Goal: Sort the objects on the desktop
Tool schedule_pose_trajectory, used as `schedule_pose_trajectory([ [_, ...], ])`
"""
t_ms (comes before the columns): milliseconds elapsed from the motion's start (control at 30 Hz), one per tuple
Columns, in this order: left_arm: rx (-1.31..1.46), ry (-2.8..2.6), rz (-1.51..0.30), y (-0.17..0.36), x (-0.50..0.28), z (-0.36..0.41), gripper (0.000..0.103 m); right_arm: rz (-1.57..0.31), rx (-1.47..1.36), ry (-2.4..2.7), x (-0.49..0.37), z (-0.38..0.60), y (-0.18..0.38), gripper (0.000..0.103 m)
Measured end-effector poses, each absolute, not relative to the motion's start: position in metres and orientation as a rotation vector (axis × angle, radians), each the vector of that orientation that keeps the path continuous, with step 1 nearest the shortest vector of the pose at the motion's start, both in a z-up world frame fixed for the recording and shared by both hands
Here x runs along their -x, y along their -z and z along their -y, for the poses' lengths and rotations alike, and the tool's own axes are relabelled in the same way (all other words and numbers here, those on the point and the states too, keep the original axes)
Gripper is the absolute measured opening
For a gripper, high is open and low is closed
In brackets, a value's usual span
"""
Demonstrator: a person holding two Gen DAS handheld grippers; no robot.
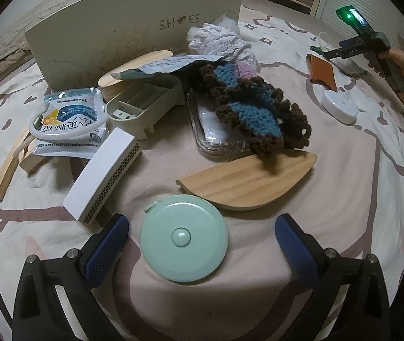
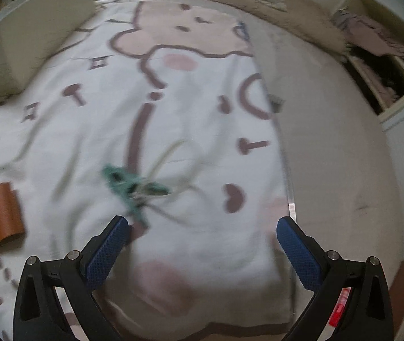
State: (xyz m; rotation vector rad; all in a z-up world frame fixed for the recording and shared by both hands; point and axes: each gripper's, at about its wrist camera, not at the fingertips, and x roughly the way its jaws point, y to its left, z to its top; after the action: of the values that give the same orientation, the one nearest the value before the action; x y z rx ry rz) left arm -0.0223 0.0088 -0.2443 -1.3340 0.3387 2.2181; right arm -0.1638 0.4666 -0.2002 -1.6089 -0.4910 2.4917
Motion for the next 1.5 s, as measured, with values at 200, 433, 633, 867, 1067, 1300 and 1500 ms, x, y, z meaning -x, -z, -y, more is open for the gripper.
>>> schedule_pose_trajectory([
  [200,1.329,-2.218,-0.334,0.244,0.023,-0.008,0.103,0.387,1.585,-2.431,0.167,-0.487,0.200,0.103],
  [433,1.321,-2.225,-0.321,0.241,0.022,-0.006,0.101,0.428,1.640,-2.573,0.162,-0.463,0.196,0.103],
  [633,1.312,-2.242,-0.294,0.235,0.023,-0.002,0.084,0.380,1.679,-2.606,0.162,-0.447,0.200,0.103],
  [867,1.279,-2.243,-0.315,0.231,0.018,0.000,0.066,0.238,1.676,-2.622,0.169,-0.443,0.206,0.103],
  [1067,1.260,-2.238,-0.319,0.231,0.016,0.003,0.058,0.269,1.675,-2.622,0.169,-0.432,0.214,0.103],
  [1300,1.251,-2.236,-0.299,0.228,0.016,0.009,0.050,0.306,1.678,-2.630,0.172,-0.422,0.213,0.103],
  [1500,1.246,-2.223,-0.294,0.228,0.013,0.011,0.050,0.174,1.742,-2.627,0.173,-0.423,0.214,0.093],
])
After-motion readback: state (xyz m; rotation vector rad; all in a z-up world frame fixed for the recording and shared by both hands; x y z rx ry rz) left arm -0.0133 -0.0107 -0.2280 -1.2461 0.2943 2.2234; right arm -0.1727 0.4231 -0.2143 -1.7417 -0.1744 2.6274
